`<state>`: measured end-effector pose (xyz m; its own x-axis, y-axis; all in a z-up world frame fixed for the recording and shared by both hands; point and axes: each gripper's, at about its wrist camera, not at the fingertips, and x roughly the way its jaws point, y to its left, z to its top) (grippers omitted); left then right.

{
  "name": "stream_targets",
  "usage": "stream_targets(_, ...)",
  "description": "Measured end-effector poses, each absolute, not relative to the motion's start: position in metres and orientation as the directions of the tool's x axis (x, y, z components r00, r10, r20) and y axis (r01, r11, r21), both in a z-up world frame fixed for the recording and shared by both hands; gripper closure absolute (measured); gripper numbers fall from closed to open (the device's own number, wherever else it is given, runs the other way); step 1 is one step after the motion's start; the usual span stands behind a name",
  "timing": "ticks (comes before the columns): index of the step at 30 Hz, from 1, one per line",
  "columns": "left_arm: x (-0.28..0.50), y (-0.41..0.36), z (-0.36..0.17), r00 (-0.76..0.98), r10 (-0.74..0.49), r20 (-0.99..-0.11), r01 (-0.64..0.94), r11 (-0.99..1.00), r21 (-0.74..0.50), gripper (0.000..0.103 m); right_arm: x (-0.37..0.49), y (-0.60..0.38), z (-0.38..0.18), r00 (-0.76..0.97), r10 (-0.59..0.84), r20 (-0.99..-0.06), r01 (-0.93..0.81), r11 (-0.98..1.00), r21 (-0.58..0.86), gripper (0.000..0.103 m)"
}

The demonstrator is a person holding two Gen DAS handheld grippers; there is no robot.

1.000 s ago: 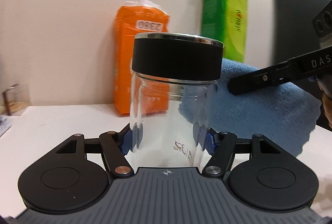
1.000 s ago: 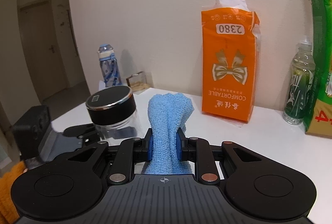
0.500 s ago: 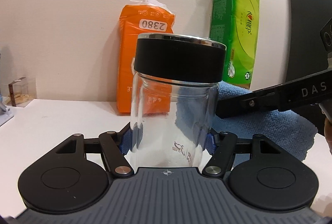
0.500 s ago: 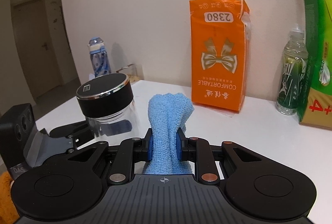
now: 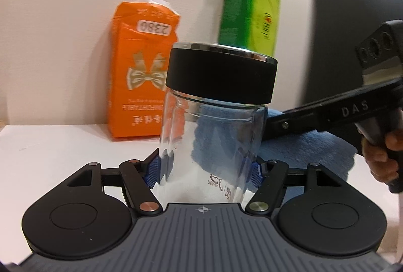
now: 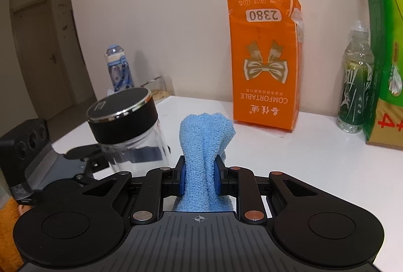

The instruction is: Clean container

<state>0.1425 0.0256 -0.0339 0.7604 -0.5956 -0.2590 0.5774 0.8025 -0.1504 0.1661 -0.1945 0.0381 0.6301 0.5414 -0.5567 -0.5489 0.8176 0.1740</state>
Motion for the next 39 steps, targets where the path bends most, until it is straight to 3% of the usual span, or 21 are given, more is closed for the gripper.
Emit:
stream_targets(16, 0.141, 0.04, -0.037, 0.714, -0.661, -0.231, 0.636, 0.75, -0.183, 0.021, 0.178, -0.18, 0.02, 0.595, 0.543, -0.592, -0.541, 0.816, 0.204, 0.085)
stream_targets(27, 0.132, 0.033, -0.037, 0.737, -0.635, -0.233, 0.612, 0.772, -0.17, 0.021, 0.183, -0.18, 0.014, 0.585, 0.554, -0.592, -0.535, 0.812, 0.232, 0.084)
stream_targets(39, 0.128, 0.033, -0.035, 0.743, -0.634, -0.215, 0.611, 0.773, -0.17, 0.022, 0.175, -0.189, 0.034, 0.587, 0.627, -0.512, -0.559, 0.771, 0.304, 0.084)
